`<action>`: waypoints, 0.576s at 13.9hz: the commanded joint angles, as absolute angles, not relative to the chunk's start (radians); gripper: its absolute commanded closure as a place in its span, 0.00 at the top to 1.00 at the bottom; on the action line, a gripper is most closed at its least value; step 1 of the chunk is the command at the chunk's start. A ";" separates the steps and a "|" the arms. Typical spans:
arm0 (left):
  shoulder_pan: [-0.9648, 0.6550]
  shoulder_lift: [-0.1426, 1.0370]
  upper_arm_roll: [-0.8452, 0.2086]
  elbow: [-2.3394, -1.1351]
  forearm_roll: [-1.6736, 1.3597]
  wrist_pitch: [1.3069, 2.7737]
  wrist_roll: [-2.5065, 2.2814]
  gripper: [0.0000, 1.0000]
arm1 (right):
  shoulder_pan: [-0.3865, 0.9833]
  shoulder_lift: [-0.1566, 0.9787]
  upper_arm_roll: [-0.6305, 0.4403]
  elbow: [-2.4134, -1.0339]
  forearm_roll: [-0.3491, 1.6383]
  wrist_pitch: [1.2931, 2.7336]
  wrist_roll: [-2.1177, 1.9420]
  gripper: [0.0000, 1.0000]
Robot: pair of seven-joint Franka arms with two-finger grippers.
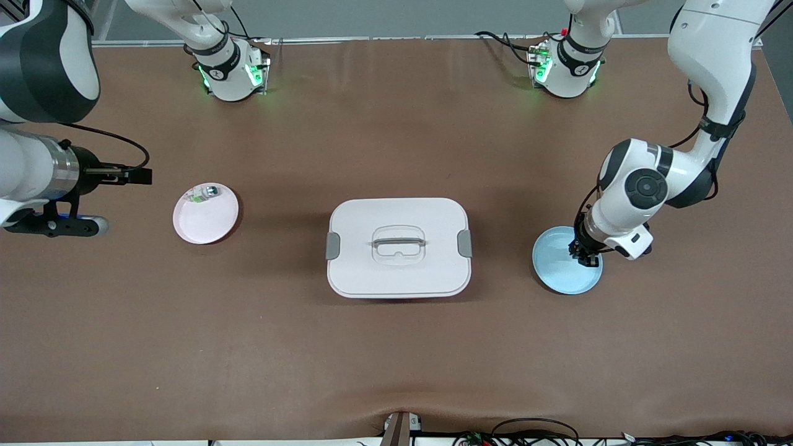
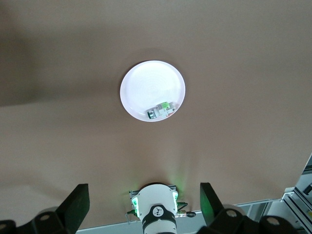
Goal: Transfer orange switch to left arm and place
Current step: 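Lower the switch onto the light-blue plate with the left gripper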
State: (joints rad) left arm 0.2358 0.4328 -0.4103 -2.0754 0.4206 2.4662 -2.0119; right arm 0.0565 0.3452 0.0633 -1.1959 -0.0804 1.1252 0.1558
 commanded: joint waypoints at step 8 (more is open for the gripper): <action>0.222 0.554 -0.416 -2.005 0.561 2.474 -2.145 0.00 | 0.023 0.276 0.060 -1.239 -0.012 1.195 0.166 1.00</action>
State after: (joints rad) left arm 0.2223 0.5428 -0.4109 -2.0182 0.5281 2.4688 -2.1217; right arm 0.0399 0.3241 0.0561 -1.1966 -0.0340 1.1725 0.1560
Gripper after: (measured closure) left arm 0.665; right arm 0.000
